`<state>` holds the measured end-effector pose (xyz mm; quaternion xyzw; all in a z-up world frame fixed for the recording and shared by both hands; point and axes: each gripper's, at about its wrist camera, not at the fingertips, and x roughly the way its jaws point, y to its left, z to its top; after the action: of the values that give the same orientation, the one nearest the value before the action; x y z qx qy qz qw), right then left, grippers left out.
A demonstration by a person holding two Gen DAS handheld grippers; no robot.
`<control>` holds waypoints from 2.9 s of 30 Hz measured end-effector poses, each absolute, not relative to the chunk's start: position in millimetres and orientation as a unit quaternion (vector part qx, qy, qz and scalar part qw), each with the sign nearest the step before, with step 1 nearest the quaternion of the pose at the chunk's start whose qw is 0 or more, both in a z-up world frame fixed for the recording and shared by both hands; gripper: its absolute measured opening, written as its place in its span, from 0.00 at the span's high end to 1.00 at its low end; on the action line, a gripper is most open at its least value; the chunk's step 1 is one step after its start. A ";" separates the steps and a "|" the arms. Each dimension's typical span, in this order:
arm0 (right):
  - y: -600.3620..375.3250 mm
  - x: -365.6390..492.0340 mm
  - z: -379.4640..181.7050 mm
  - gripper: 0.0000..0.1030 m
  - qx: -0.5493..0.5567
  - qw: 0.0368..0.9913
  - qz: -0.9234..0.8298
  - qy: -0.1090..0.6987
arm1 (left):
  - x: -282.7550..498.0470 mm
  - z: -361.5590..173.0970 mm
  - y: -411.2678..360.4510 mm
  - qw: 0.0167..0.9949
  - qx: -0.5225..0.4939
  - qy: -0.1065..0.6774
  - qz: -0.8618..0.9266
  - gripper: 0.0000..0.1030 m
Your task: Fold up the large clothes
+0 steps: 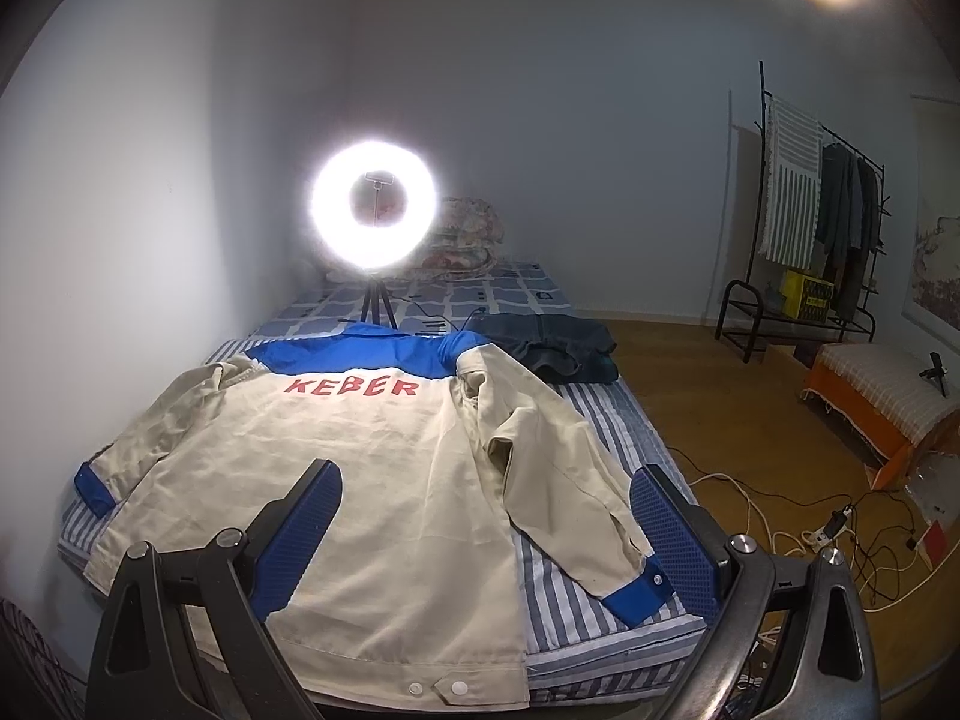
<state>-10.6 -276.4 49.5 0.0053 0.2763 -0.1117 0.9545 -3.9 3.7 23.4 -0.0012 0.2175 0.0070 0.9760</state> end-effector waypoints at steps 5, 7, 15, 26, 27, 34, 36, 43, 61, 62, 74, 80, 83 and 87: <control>-270.8 -9.1 59.4 0.05 0.003 0.956 -0.111 0.272 | -0.7 32.4 7.2 0.976 -0.001 0.217 0.003 0.00; -269.1 -7.6 65.0 0.05 0.003 0.957 -0.112 0.269 | 1.3 35.0 7.0 0.977 0.000 0.214 0.002 0.00; -260.4 -2.8 89.7 0.05 0.010 0.961 -0.116 0.251 | 12.8 41.8 8.2 0.977 0.010 0.212 -0.017 0.00; -245.4 7.2 95.5 0.05 0.015 0.961 -0.112 0.251 | 16.8 43.4 7.1 0.977 0.026 0.213 -0.022 0.00; -244.7 9.2 95.3 0.05 0.016 0.961 -0.110 0.252 | 17.1 43.4 8.0 0.977 0.026 0.213 -0.020 0.00; -231.5 23.0 96.4 0.05 0.012 0.962 -0.084 0.259 | 16.4 40.3 18.1 0.975 0.021 0.220 -0.001 0.00; -225.2 27.1 98.5 0.05 0.007 0.963 -0.076 0.257 | 16.3 39.9 20.2 0.975 0.024 0.222 0.006 0.00; -212.7 35.3 96.8 0.05 -0.002 0.965 -0.056 0.255 | 15.0 42.3 27.3 0.974 0.030 0.225 0.025 0.00; -220.6 67.7 80.4 0.05 0.031 0.960 -0.022 0.276 | 17.0 41.2 26.4 0.972 0.035 0.227 0.040 0.00; -219.1 68.7 79.9 0.05 0.029 0.960 -0.018 0.276 | 17.3 40.6 27.0 0.972 0.033 0.229 0.041 0.00; -184.7 96.2 73.4 0.05 0.024 0.964 0.070 0.257 | 10.2 10.0 69.3 0.968 0.004 0.240 0.077 0.01; -134.2 127.5 61.1 0.05 0.009 0.953 0.127 0.275 | 18.5 -27.3 108.1 0.955 -0.007 0.288 0.063 0.21; -103.0 145.5 53.7 0.05 -0.001 0.945 0.157 0.287 | 25.1 -43.2 122.8 0.948 -0.014 0.313 0.052 0.31; -57.3 176.3 32.0 0.11 0.002 0.921 0.220 0.322 | 28.7 -53.7 137.1 0.945 -0.030 0.324 0.041 0.42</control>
<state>176.3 -57.3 32.0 0.0017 0.3220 0.2203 0.9208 28.7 137.1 -53.7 -0.0301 0.3239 0.0415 0.9447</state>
